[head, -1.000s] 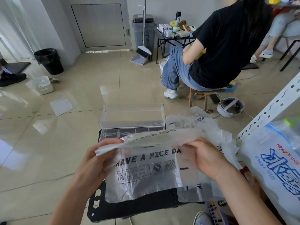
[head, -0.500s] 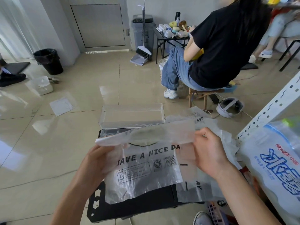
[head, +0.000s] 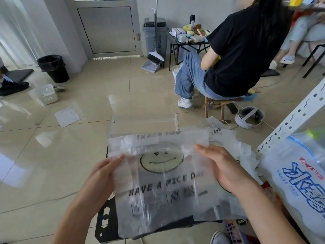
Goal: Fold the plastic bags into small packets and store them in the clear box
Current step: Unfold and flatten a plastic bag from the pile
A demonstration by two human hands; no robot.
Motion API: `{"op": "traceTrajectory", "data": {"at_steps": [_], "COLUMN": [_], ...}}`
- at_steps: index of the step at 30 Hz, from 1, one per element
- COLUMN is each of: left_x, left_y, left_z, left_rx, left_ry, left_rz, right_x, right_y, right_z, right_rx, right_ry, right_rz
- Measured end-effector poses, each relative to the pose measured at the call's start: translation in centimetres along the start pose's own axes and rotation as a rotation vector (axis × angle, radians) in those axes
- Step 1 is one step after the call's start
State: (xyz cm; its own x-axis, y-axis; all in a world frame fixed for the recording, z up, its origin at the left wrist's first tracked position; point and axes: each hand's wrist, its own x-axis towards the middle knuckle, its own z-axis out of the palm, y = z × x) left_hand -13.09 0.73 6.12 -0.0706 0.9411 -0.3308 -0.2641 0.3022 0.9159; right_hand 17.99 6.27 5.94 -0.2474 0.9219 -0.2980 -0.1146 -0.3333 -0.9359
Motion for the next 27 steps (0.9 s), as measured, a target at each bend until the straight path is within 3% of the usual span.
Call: {"op": "traceTrajectory", "data": {"at_steps": [2, 8, 15, 21, 27], "left_x": [0.0, -0.2, -0.8, -1.0, -0.6], "left_y": [0.0, 0.0, 0.6, 0.8, 0.7], "left_z": [0.0, 0.4, 0.9, 0.9, 0.4], "left_rx": [-0.024, -0.005, -0.012, 0.043, 0.019], "left_ry": [0.002, 0.044, 0.004, -0.006, -0.034], "left_rz": [0.008, 0.039, -0.006, 0.01, -0.059], "right_x": [0.0, -0.2, -0.2, -1.0, -0.4], "right_y": [0.1, -0.2, -0.4, -1.1, -0.4], "right_z": [0.0, -0.5, -0.1, -0.7, -1.5], "right_rx": [0.005, -0.025, -0.064, -0.116, -0.104], "right_ry": [0.084, -0.011, 0.086, -0.058, -0.053], "right_rz": [-0.016, 0.047, 0.028, 0.082, 0.082]}}
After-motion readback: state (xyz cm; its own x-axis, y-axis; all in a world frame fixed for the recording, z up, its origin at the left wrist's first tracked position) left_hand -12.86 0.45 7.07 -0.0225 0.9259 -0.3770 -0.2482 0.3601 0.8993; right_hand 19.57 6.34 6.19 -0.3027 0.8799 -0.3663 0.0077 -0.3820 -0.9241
